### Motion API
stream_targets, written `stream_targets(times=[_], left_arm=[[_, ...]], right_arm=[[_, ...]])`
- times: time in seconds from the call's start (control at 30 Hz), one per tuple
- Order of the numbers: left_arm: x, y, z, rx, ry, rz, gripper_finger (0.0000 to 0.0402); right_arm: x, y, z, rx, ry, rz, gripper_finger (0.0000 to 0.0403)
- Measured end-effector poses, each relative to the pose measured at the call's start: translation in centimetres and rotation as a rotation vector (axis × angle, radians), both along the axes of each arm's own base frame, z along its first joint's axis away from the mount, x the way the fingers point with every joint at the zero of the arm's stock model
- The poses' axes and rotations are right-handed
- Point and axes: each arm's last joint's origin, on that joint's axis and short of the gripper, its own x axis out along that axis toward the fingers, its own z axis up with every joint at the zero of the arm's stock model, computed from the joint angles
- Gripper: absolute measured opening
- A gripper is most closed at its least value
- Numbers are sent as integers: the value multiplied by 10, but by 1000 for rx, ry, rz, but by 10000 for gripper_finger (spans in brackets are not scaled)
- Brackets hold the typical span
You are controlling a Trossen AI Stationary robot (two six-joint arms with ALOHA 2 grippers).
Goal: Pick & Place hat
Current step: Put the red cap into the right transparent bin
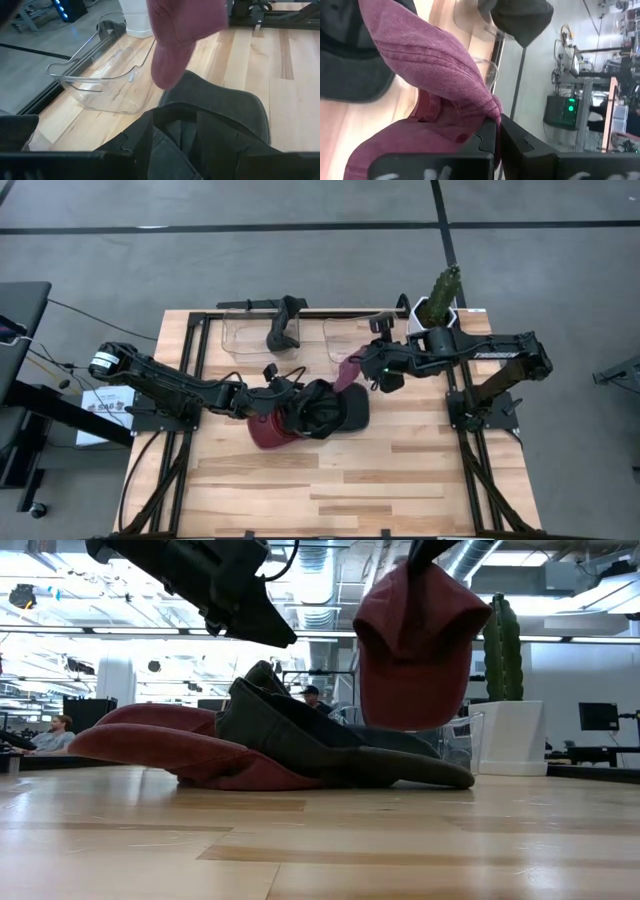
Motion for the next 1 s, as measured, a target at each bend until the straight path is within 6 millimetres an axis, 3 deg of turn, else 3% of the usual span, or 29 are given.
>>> stream_targets(times=[0.23, 0.4, 0.7, 0.9, 1.0], left_arm=[[0, 0, 0, 0, 0, -1, 149], [0, 0, 0, 0, -1, -1, 149], [0, 0, 0, 6, 0, -3, 149], [0, 0, 0, 6, 0, -4, 149], [0, 0, 0, 6, 0, -3, 149]], right_arm=[[-20, -23, 13, -2, -33, -90, 0], [-38, -34, 37, 8, -208, -131, 0], [-60, -33, 73, 96, -577, -168, 0], [-69, -35, 81, 175, -700, -239, 0], [-70, -37, 84, 307, -788, -271, 0]])
